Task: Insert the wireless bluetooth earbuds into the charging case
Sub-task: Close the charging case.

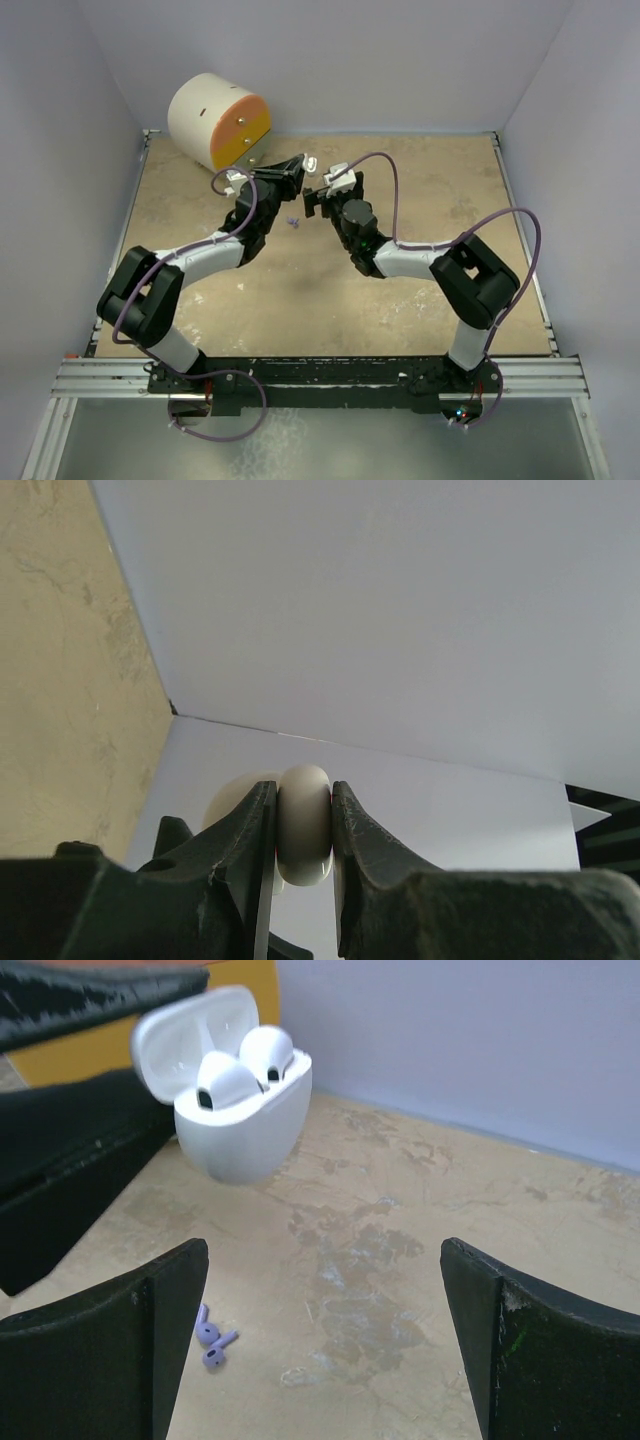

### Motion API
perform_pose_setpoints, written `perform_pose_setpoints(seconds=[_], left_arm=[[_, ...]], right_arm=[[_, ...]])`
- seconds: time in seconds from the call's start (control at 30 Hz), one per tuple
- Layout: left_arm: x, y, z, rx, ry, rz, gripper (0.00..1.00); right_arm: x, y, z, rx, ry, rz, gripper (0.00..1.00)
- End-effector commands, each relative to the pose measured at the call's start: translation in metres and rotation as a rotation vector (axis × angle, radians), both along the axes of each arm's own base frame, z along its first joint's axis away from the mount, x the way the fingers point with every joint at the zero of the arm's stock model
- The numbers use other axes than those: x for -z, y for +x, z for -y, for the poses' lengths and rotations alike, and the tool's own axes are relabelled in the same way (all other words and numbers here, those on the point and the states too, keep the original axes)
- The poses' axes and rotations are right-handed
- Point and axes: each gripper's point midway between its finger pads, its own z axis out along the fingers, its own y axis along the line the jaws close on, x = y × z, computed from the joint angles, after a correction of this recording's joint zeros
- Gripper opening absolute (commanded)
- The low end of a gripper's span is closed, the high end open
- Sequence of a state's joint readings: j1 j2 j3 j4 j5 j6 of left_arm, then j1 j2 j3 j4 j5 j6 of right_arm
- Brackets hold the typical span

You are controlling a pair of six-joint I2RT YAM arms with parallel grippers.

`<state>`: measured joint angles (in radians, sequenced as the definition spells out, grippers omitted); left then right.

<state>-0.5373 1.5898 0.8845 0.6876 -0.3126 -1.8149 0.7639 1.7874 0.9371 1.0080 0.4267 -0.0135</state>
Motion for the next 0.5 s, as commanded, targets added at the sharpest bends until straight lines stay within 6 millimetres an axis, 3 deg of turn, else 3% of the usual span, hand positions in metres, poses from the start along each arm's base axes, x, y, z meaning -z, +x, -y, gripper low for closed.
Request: perform_pose_setpoints(seconds=[0.0, 0.3, 0.47], left_arm=[[-0.018, -0.010, -0.004, -0.005, -0.039, 0.031, 0.00], [-0.006, -0.016, -0.003, 0.006, -0.045, 0.012, 0.00], [-0.006, -0.018, -0.004, 0.005, -0.035, 0.005, 0.00]], right_arm=[[-0.054, 0.005, -0.008, -0.016, 0.098, 0.140, 1.00], [-0.058, 0.010, -0.009, -0.002, 0.101, 0.156, 1.00], [-0.054, 0.016, 0.002, 0.076, 0.096, 0.139, 1.00]])
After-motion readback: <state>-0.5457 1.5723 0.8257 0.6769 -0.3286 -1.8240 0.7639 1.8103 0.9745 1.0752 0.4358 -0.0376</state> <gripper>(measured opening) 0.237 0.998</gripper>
